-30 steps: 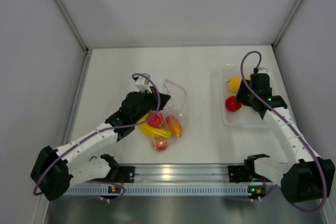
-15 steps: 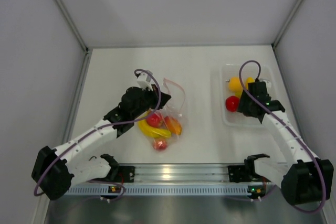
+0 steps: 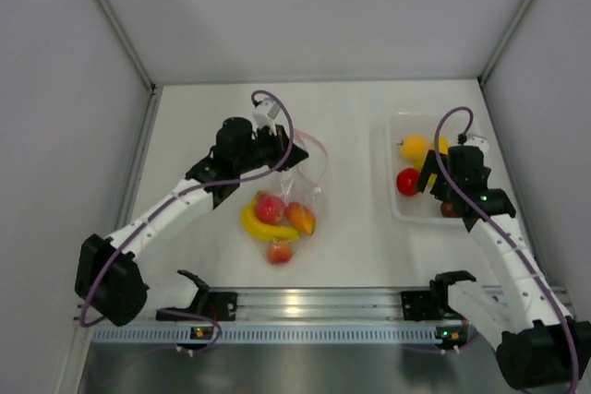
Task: Open the zip-top bag and remove the fake food
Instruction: Place the fake fruit in the bin, then adjust the zipper food storage bag at the center of the board.
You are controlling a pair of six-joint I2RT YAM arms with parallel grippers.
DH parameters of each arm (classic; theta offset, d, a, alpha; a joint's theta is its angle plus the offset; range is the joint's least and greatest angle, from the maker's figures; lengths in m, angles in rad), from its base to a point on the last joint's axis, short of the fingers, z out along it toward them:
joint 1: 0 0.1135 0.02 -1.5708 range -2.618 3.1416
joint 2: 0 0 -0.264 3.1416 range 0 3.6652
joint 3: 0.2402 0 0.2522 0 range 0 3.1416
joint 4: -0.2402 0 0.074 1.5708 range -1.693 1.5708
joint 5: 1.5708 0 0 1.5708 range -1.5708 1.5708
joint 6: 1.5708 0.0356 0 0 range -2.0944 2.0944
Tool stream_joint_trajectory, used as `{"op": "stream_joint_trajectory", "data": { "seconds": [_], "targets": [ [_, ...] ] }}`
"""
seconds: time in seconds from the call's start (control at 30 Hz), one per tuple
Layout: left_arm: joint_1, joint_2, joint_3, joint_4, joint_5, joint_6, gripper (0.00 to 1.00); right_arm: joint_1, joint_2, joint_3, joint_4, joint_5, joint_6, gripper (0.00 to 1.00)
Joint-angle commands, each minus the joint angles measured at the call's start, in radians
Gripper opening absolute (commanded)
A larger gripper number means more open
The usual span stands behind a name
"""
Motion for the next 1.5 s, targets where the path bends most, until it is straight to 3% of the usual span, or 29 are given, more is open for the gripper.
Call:
{"op": "stream_joint_trajectory", "data": {
  "seconds": [0.0, 0.07, 0.17, 0.27, 0.4, 0.53, 0.7, 0.77, 1.07, 1.23, 1.47],
  "targets": [
    [0.073, 0.116, 0.216, -0.135, 0.202, 0.149, 0.00, -0.013, -0.133, 0.062, 0.098, -0.147, -0.012, 0.99],
    [0.082, 0.172, 0.324, -0.229, 0.294, 0.181, 0.00, -0.011, -0.190, 0.034, 0.204, -0.335, 0.003, 0.99],
    [0.084, 0.247, 0.395, -0.266, 0.357, 0.195, 0.00, -0.013, -0.160, 0.042, 0.250, -0.494, 0.055, 0.99],
    [0.084, 0.325, 0.520, -0.380, 0.390, 0.247, 0.00, -0.013, -0.109, 0.040, 0.292, -0.646, 0.114, 0.89],
    [0.082, 0.396, 0.662, -0.494, 0.385, 0.288, 0.00, -0.008, -0.107, 0.034, 0.364, -0.688, 0.186, 0.75],
    [0.068, 0.399, 0.647, -0.505, 0.379, 0.296, 0.00, -0.004, -0.115, 0.045, 0.396, -0.706, 0.233, 0.63],
    [-0.091, 0.402, 0.627, -0.504, 0.247, 0.301, 0.00, 0.012, -0.090, 0.079, 0.421, -0.746, 0.275, 0.56],
    [-0.145, 0.393, 0.571, -0.421, 0.160, 0.223, 0.00, 0.016, -0.071, 0.092, 0.418, -0.748, 0.276, 0.56],
    [-0.237, 0.180, 0.154, 0.074, -0.141, -0.089, 0.00, 0.136, 0.063, 0.143, 0.355, -0.688, 0.244, 0.30],
    [-0.260, 0.088, 0.020, 0.166, -0.227, -0.151, 0.00, 0.286, 0.089, 0.088, 0.428, -0.636, 0.296, 0.25],
    [-0.300, 0.028, -0.023, 0.209, -0.247, -0.161, 0.00, 0.447, 0.196, 0.033, 0.543, -0.597, 0.358, 0.23]
  ]
}}
